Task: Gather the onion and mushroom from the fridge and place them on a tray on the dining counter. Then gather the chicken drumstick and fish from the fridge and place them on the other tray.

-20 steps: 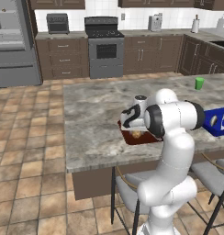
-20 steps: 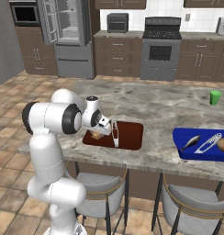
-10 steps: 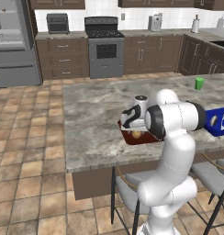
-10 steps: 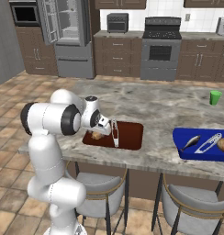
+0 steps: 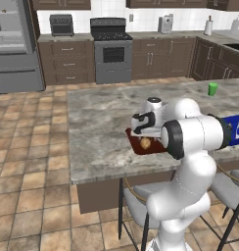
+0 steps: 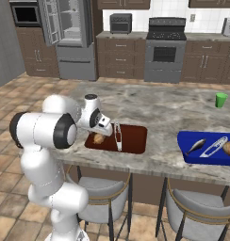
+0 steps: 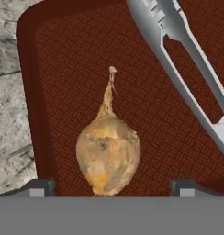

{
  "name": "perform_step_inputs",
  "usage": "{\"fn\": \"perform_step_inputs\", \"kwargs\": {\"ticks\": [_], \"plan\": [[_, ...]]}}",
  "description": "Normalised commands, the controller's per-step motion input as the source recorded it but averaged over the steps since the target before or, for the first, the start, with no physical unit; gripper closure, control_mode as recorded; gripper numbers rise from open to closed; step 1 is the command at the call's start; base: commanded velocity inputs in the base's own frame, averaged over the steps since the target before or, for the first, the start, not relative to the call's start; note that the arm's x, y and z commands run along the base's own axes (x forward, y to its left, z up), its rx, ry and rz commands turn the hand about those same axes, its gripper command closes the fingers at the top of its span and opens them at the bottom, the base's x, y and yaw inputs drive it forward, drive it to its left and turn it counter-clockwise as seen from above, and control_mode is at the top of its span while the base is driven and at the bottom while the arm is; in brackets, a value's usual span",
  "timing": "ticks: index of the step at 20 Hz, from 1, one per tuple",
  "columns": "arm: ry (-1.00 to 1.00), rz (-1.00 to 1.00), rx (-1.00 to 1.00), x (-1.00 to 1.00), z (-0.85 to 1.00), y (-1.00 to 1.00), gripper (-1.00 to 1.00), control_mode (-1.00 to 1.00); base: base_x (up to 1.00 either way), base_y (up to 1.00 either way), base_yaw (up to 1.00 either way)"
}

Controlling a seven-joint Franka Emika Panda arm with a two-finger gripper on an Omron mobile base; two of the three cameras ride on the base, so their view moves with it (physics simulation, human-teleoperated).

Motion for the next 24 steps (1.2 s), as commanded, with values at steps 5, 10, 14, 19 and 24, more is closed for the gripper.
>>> {"fn": "perform_step_inputs", "kwargs": {"ticks": [5, 10, 14, 19, 24], "plan": [[-0.01, 0.0, 0.0, -0.45, 0.55, 0.0, -1.0, -1.0, 0.0, 0.0, 0.0], [-0.04, 0.01, 0.0, -0.68, 0.65, 0.04, -1.0, -1.0, 0.0, 0.0, 0.0], [-0.03, 0.03, 0.0, -0.84, 0.68, 0.13, -1.0, -1.0, 0.0, 0.0, 0.0], [-0.06, 0.03, 0.0, -1.0, 0.62, 0.1, -1.0, -1.0, 0.0, 0.0, 0.0], [-0.08, 0.03, 0.0, -1.0, 0.64, 0.08, -1.0, -1.0, 0.0, 0.0, 0.0]]}}
